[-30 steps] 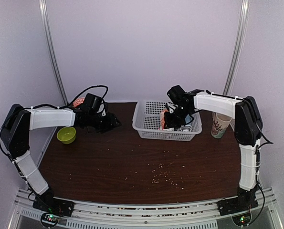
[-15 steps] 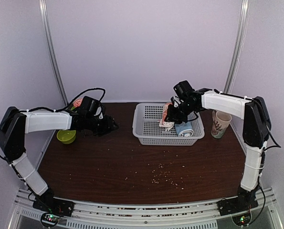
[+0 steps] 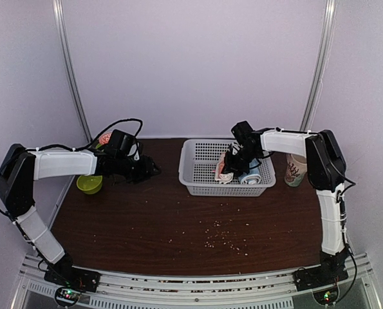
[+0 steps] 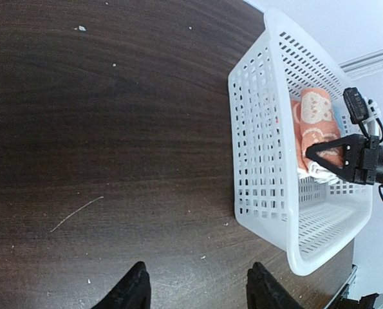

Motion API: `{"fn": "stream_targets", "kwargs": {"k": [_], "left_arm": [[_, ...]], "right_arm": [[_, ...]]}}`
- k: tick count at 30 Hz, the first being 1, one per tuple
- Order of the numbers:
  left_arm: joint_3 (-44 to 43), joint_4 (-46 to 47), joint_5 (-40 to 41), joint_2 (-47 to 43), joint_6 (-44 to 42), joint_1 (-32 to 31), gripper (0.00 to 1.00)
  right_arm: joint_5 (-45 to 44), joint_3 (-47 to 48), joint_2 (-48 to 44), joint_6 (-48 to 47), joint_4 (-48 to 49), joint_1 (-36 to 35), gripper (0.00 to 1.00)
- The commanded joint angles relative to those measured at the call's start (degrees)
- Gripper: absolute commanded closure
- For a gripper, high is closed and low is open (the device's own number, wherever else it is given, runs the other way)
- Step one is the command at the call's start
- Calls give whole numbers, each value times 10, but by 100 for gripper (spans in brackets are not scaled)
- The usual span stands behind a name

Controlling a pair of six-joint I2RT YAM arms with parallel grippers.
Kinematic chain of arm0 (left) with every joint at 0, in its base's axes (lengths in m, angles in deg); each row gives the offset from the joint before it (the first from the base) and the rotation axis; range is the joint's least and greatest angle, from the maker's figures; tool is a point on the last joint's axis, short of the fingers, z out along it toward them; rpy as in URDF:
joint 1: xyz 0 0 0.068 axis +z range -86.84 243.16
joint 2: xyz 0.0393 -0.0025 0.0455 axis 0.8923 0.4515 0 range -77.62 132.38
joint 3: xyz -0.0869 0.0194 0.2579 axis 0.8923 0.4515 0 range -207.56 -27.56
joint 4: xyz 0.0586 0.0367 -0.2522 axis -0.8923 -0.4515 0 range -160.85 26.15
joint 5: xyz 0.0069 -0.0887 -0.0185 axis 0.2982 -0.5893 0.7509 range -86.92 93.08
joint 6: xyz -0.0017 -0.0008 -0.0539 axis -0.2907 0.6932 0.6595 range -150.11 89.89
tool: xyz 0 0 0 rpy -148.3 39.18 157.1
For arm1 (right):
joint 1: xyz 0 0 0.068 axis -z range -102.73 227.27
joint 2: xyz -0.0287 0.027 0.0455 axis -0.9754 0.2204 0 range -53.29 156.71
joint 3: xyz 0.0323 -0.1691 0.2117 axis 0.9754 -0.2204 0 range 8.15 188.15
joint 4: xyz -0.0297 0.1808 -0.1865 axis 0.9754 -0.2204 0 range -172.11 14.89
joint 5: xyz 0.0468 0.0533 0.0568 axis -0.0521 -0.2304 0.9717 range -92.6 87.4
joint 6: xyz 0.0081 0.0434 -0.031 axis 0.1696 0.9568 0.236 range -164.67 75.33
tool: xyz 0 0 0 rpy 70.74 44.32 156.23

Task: Roll the towels
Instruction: Move the bin to the center of the board, then place the towel in the bin.

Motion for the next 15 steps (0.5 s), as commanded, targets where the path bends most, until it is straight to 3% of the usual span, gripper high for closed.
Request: {"fn": "stream_targets", "kwargs": {"k": [1,6,15], "left_arm": [[-8,22,-5,11,-1,5,47],[-15,23,-9,23,-1,5,48],[-15,24,-17,32,2,5,48]], "right_arm": [[-63,48,7,-26,-59,3,100],[-126,89,27,-44,-130,3,100],[-153,109,51,-60,-176,2,100]]}}
